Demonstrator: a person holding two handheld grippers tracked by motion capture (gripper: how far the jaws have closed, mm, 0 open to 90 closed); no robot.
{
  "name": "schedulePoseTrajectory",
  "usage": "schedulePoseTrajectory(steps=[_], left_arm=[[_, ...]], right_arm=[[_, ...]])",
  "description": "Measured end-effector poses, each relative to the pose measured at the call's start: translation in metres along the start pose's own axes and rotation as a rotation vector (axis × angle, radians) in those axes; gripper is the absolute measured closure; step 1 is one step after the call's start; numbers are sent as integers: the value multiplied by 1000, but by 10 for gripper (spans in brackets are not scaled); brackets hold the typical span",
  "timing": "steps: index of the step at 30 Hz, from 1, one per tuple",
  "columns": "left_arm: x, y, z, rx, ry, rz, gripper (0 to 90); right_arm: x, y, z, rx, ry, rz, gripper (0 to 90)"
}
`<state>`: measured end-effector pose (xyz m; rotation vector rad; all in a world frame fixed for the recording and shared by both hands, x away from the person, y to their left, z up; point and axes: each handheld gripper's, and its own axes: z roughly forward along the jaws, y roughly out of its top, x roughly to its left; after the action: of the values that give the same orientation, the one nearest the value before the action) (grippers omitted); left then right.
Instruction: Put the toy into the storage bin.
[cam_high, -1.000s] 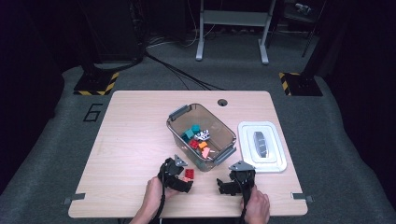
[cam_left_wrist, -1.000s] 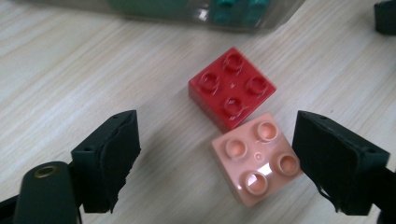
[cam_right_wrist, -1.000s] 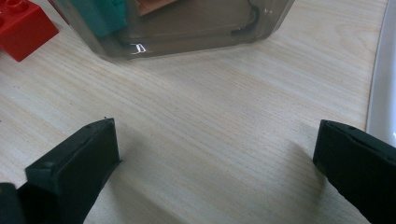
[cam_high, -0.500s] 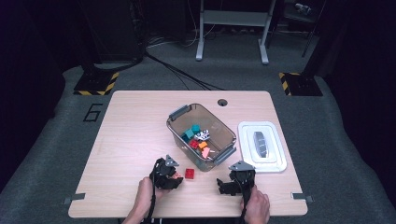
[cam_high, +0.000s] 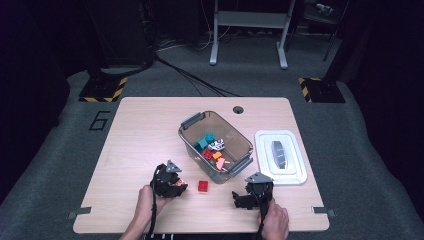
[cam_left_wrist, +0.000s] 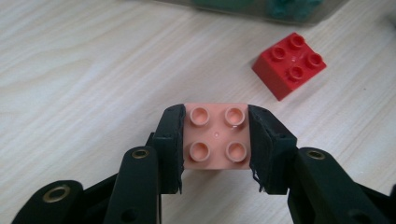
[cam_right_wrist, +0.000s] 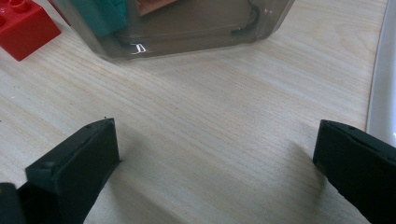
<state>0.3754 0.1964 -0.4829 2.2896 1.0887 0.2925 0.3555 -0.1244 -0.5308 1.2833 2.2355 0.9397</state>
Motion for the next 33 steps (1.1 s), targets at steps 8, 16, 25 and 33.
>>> schedulePoseTrajectory(steps=[8, 16, 25, 33], left_arm=[[18, 13, -17, -37, 26, -23, 590], [32, 25, -28, -42, 51, -23, 590], [41, 47, -43, -64, 81, -4, 590], [44, 71, -58, -86, 122, 27, 591]], right_arm=[[0, 0, 0, 0, 0, 1, 0], [0, 0, 0, 1, 2, 3, 0], [0, 0, 0, 1, 1, 1, 0], [0, 0, 0, 1, 2, 3, 0]])
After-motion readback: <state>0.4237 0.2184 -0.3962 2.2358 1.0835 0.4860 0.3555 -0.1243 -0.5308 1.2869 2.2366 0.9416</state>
